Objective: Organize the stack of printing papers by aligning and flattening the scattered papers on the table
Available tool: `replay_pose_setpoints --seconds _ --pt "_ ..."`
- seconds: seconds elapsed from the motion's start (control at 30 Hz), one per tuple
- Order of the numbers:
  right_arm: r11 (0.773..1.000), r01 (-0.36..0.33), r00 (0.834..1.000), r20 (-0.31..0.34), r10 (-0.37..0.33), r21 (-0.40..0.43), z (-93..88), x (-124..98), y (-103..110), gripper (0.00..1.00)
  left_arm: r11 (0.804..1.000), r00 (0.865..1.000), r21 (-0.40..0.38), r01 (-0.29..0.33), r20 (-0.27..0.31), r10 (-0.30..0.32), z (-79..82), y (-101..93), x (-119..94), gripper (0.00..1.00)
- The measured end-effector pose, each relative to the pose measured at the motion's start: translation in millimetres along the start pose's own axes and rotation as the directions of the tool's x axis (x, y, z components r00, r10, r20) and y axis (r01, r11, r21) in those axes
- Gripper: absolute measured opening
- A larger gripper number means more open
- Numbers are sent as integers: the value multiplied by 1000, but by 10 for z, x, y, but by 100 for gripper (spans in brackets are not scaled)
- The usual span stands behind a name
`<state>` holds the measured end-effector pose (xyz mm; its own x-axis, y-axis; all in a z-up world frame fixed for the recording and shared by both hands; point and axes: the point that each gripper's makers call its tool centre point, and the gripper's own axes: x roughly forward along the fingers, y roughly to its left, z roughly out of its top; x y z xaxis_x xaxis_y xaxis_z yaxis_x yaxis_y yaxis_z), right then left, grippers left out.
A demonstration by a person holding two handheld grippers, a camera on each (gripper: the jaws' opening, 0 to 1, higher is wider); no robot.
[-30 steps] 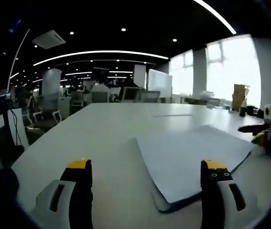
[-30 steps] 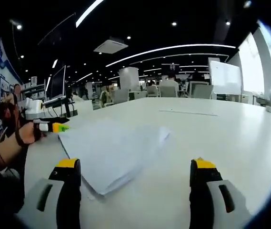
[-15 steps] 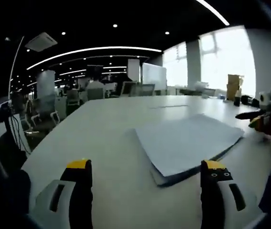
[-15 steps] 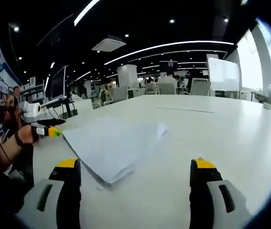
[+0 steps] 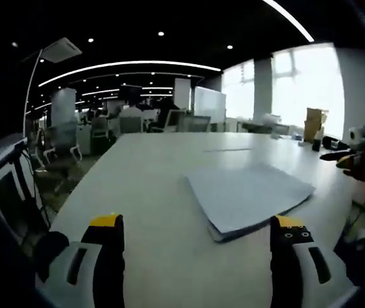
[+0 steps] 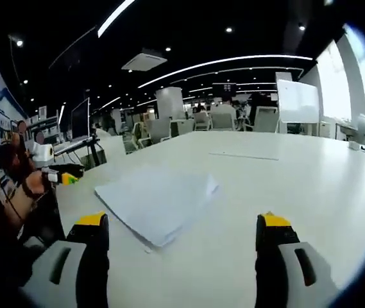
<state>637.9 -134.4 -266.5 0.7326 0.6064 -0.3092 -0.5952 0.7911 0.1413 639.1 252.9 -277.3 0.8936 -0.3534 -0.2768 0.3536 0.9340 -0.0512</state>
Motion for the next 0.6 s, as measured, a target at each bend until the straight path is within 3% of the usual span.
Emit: replay_pose_setpoints --seconds 0.17,0.37,0.47,0.53,0.6 --pt "1000 11 1000 -12 -11 -1 26 -65 2 90 999 999 39 -25 -20 25 72 4 -158 97" --pt "1000 26 1000 8 -26 -15 100 -165 -8 90 999 999 54 2 -45 0 54 -105 -316 97" --pt "999 27 1000 -12 -27 -48 72 -176 -10 90 998 998 56 5 -57 -2 37 -103 -340 97" --pt "998 43 997 -63 -45 -41 -32 -168 -51 90 998 998 57 0 -60 4 33 -79 -348 97" --pt "998 39 997 -62 -42 -48 -47 -153 -43 90 999 998 50 1 -64 3 31 -59 -358 97"
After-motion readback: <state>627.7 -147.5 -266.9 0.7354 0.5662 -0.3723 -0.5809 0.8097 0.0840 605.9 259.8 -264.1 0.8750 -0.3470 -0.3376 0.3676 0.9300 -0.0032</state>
